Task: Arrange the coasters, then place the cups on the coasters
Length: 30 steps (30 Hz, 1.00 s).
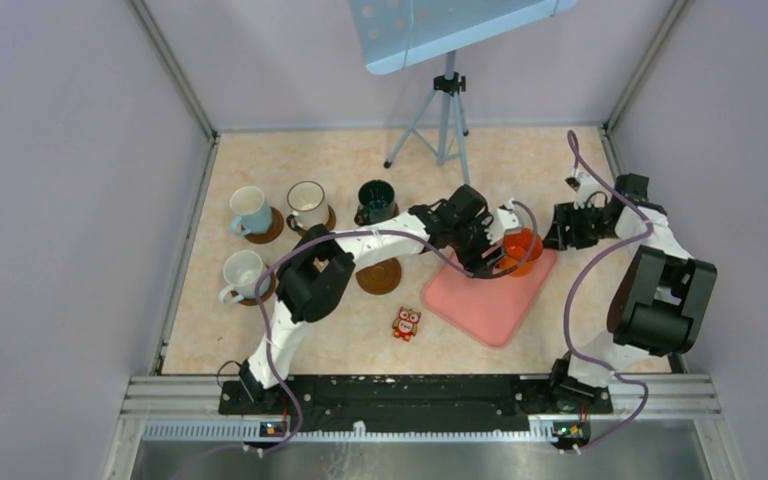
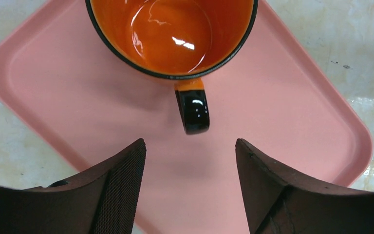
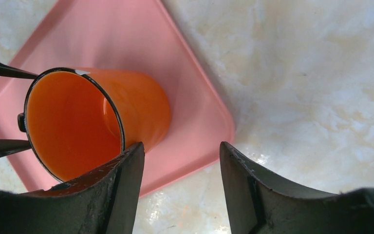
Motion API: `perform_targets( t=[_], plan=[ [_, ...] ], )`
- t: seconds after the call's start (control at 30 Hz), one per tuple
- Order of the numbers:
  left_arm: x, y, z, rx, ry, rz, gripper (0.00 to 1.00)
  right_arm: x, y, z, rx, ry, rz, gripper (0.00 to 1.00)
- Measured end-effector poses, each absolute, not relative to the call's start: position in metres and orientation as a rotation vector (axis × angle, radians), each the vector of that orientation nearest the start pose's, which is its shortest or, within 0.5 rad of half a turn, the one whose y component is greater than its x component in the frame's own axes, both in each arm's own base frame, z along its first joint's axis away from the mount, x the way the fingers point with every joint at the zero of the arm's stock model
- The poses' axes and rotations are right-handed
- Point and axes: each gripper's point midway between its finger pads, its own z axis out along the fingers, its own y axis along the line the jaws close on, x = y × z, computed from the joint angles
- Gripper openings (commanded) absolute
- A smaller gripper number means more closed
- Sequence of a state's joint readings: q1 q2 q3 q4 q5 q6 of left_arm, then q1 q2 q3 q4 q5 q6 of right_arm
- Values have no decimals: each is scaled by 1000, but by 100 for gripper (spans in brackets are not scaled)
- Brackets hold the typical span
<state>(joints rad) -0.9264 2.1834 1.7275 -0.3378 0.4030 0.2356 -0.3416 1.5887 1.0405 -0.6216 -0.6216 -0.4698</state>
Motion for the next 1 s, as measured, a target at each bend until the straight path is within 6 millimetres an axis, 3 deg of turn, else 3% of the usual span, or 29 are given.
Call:
perform_targets(
  t=[0.13, 0.33, 0.67, 0.77, 0.83, 1.0],
  plan=[
    [284, -483, 76, 1504, 1914, -805, 71, 328, -16, 82, -352, 2454, 561, 58],
    [281, -481, 73, 1515, 1931, -764, 60, 320, -5, 89, -389, 2438, 589, 58],
    [297, -476, 62, 1528, 1973, -636, 42, 311, 18, 89, -469, 2428, 631, 58],
    [296, -473, 61, 1539, 1983, -618, 33, 310, 19, 89, -468, 2427, 640, 58],
    [296, -471, 61, 1547, 1984, -608, 20, 310, 19, 89, -468, 2428, 640, 59],
    [297, -469, 62, 1559, 1991, -584, 0, 310, 19, 90, -439, 2434, 649, 61]
  ],
)
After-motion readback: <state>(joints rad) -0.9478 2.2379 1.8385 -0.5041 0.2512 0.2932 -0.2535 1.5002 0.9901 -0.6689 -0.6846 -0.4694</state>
